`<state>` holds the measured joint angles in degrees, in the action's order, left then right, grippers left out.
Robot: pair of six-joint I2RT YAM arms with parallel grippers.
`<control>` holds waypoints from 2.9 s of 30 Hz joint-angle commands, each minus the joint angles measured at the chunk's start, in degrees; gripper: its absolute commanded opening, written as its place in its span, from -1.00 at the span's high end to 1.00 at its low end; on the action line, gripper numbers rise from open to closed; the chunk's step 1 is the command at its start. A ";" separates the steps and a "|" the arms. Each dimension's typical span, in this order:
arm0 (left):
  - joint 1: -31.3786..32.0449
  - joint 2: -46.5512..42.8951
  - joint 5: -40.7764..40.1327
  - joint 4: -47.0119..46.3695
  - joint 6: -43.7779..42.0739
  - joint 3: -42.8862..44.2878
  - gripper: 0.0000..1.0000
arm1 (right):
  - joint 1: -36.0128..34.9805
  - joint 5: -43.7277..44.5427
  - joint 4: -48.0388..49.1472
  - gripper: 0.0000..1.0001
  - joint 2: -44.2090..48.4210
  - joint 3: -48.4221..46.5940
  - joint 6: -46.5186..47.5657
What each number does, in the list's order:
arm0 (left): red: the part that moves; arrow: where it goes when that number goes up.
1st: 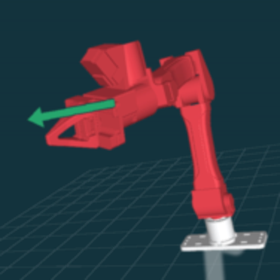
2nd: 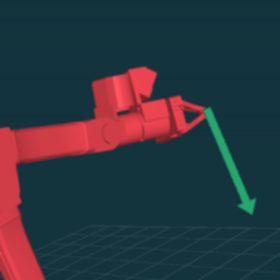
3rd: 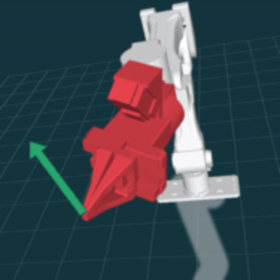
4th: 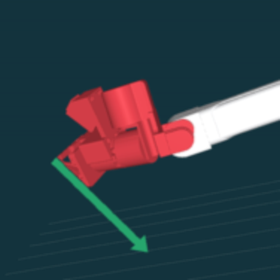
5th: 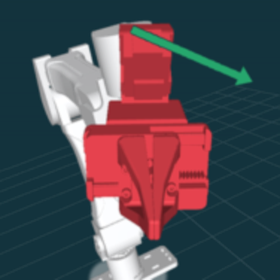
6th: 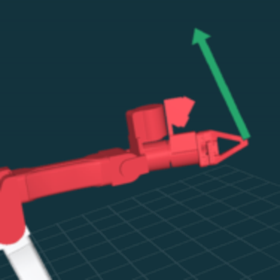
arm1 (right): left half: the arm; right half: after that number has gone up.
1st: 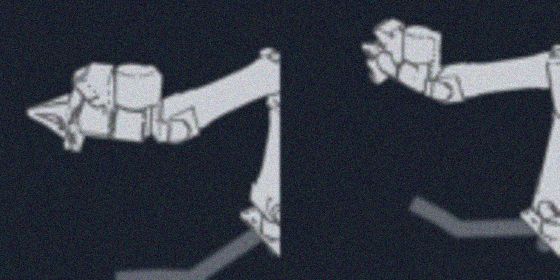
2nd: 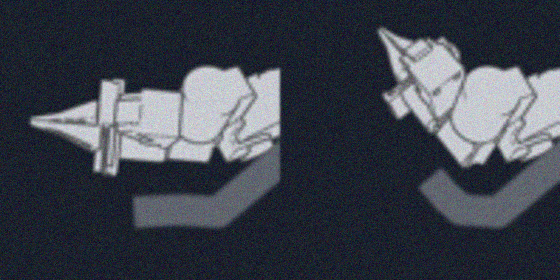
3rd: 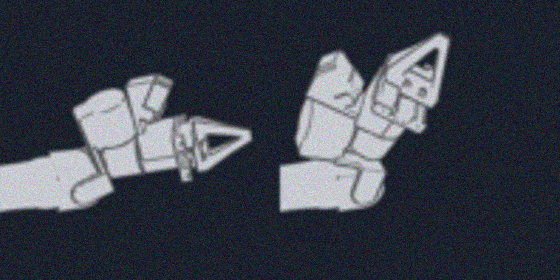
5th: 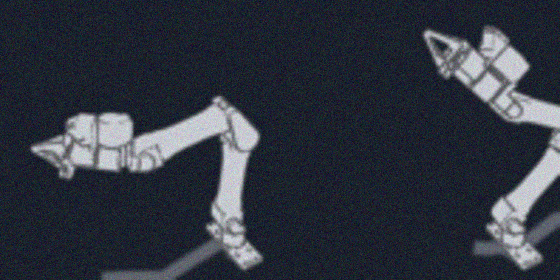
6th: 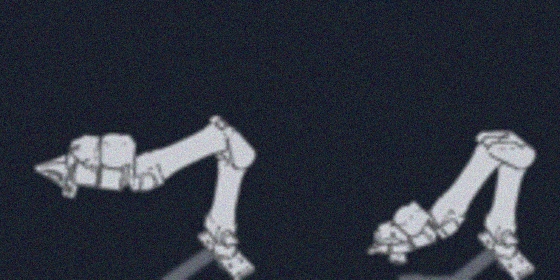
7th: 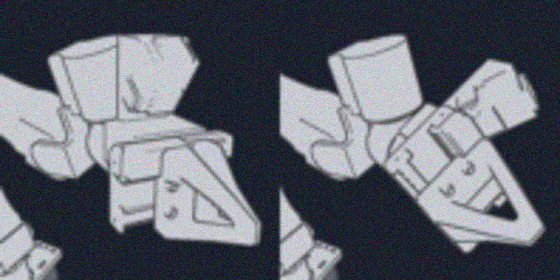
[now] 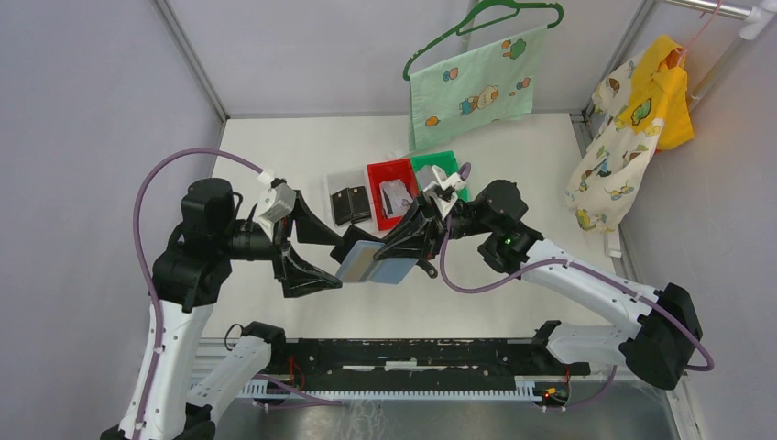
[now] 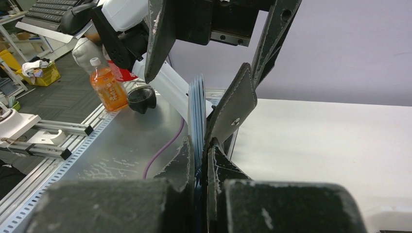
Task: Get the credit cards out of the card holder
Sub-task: Remove the credit card from the card holder.
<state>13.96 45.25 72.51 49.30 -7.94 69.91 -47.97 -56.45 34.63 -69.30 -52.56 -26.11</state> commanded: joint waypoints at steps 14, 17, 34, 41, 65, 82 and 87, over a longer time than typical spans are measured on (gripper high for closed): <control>0.01 3.62 -1.90 3.98 -4.08 10.16 -0.99 | 0.69 -1.60 -3.10 1.00 5.18 -1.49 4.95; 0.01 3.62 2.20 4.49 -3.32 5.67 -0.99 | 0.73 -2.32 1.68 1.00 4.09 -1.48 1.18; -0.02 3.92 9.75 3.88 -0.85 0.67 -0.21 | -0.46 -3.07 13.54 1.00 -1.63 -3.47 -7.59; 0.01 4.99 11.48 3.88 -0.71 0.70 0.20 | -0.77 -3.14 15.21 1.00 -1.48 -3.17 -8.66; -0.45 13.78 16.67 34.39 -29.47 10.20 0.96 | -2.40 -3.70 18.01 0.60 -2.49 -2.21 -10.20; -6.54 0.52 -2.96 -6.10 9.27 3.10 0.96 | -2.40 -1.14 8.72 -0.03 -1.46 -2.27 -4.10; -6.57 1.28 -1.68 -7.74 12.92 3.78 0.96 | -2.42 -0.16 5.65 -0.04 -1.72 -3.08 -2.86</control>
<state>7.81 45.06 71.99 51.27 -4.27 72.82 -50.15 -56.49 41.17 -71.94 -53.08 -30.06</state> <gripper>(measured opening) 0.120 0.516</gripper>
